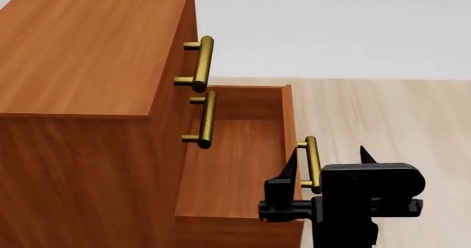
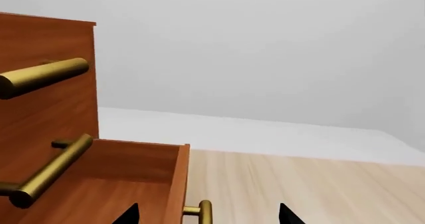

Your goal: Close the bottom drawer of the cabinet and open the top drawer.

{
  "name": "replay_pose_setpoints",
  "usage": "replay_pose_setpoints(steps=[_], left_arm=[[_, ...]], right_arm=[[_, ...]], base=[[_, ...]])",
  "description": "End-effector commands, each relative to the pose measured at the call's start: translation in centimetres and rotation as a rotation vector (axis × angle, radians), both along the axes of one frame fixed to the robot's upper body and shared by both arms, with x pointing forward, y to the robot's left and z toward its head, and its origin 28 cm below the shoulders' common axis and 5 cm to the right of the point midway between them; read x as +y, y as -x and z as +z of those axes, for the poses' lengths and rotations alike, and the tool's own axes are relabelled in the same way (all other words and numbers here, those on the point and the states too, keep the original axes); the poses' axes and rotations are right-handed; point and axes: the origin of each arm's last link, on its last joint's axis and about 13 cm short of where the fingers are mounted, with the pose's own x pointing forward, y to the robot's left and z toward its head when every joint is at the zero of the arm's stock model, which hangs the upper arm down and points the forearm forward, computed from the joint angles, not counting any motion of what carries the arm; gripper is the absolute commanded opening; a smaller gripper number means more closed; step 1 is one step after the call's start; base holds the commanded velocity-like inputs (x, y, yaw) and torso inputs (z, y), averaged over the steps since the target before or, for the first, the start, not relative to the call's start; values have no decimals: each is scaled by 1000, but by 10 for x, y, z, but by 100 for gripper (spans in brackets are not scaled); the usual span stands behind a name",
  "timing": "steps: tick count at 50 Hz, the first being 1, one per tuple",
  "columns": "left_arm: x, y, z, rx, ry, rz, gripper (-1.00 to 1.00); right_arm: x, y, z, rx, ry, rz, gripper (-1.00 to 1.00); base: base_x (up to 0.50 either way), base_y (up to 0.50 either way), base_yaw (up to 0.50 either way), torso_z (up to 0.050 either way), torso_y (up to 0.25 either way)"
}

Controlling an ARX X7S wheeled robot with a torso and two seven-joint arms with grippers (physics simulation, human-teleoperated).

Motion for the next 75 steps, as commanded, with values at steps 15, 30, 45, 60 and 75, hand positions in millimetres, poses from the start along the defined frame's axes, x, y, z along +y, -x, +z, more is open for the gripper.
replay_pose_setpoints(steps=[15, 30, 45, 60, 75], left_arm=[[0, 1, 0, -3, 6, 2, 100], [5, 9, -2, -39, 90, 108, 100], [3, 5, -1, -15, 59, 78, 100], [2, 6, 0, -16, 31, 85, 100], [2, 4, -1, 7, 14, 86, 100]], right_arm=[[-5, -1, 1, 2, -18, -20, 100], [-8, -2, 1, 8, -22, -29, 100], [-18, -9, 33, 57, -2, -68, 100], [-40, -4, 78, 89, -54, -80, 100], [-45, -4, 88, 107, -78, -51, 100]], base=[[266, 0, 0, 0, 1], [267, 0, 0, 0, 0], [192, 0, 0, 0, 0], [0, 0, 0, 0, 0], [0, 0, 0, 0, -19]])
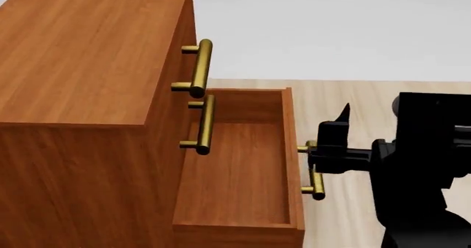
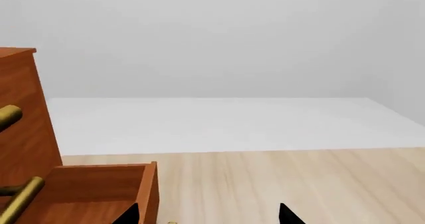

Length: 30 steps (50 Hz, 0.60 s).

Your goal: Close the bottom drawer of the cabinet and open the top drawer.

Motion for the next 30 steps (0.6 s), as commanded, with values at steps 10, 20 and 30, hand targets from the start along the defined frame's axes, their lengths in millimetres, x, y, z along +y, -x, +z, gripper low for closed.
replay_pose_setpoints(steps=[10, 20, 30], left_arm=[[0, -1, 0, 12, -9, -2, 100], [0, -1, 0, 12, -10, -3, 100], [0, -1, 0, 11, -7, -4, 100]], right_arm=[[-4, 0, 4, 19, -7, 18, 100], [-6, -6, -2, 39, -17, 14, 100], [-6, -7, -5, 39, -15, 11, 100]], base=[[0, 0, 0, 0, -135], [0, 0, 0, 0, -138], [0, 0, 0, 0, -138]])
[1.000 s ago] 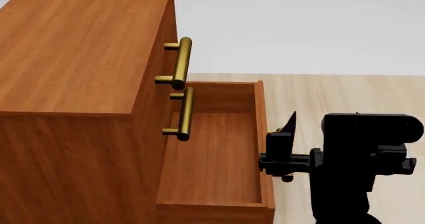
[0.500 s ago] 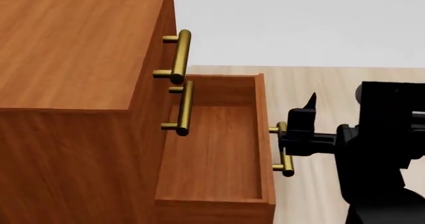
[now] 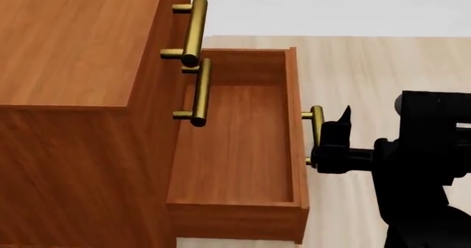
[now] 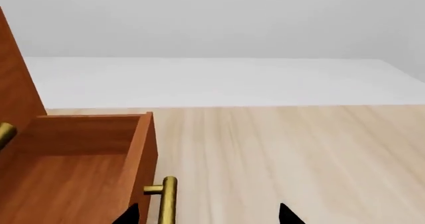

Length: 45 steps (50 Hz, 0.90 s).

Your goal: Close the bottom drawer of the cabinet and open the top drawer.

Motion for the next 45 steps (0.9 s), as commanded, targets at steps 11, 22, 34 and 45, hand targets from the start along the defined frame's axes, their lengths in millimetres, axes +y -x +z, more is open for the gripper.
replay_pose_setpoints(steps=[11, 22, 34, 45], left_arm=[[0, 1, -1, -5, 4, -6, 100], [0, 1, 0, -20, 10, -25, 100], [0, 0, 0, -19, 7, -24, 100], [-1, 0, 0, -18, 4, -26, 100]], right_arm=[[-2, -5, -6, 20, 0, -8, 100], [-4, -25, -6, 85, -10, -7, 100], [-18, -70, -19, 254, 3, -80, 100], [-30, -88, -41, 331, 56, -176, 100]], base=[[0, 0, 0, 0, -137], [0, 0, 0, 0, -86], [0, 0, 0, 0, 0], [0, 0, 0, 0, 0]])
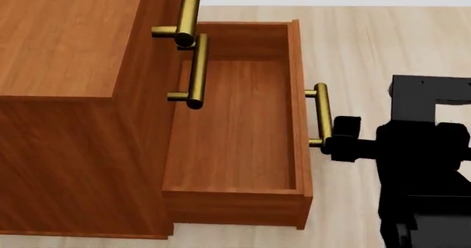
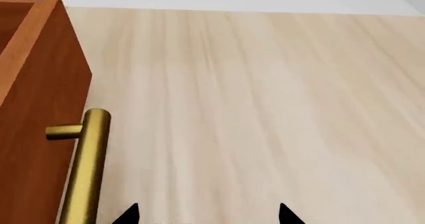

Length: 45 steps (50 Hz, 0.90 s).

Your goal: Close the bottom drawer of the cabinet and open the top drawer.

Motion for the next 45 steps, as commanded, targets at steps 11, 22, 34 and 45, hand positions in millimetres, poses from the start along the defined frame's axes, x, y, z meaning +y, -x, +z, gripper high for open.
replay_pose_setpoints(steps=[11, 22, 34, 45], left_arm=[[-1, 0, 0, 1, -2, -10, 100], [0, -1, 1, 0, -4, -14, 100], [0, -1, 1, -1, -3, -15, 100], [0, -1, 0, -3, -3, -19, 100]], right_arm=[[-19, -26, -34, 142, 153, -151, 100], [-19, -31, -45, 170, 316, -206, 100], [-8, -36, -56, 188, 413, -173, 100], [18, -40, -58, 146, 459, -45, 100]], base=[[0, 0, 0, 0, 0], [0, 0, 0, 0, 0], [0, 0, 0, 0, 0], [0, 0, 0, 0, 0]])
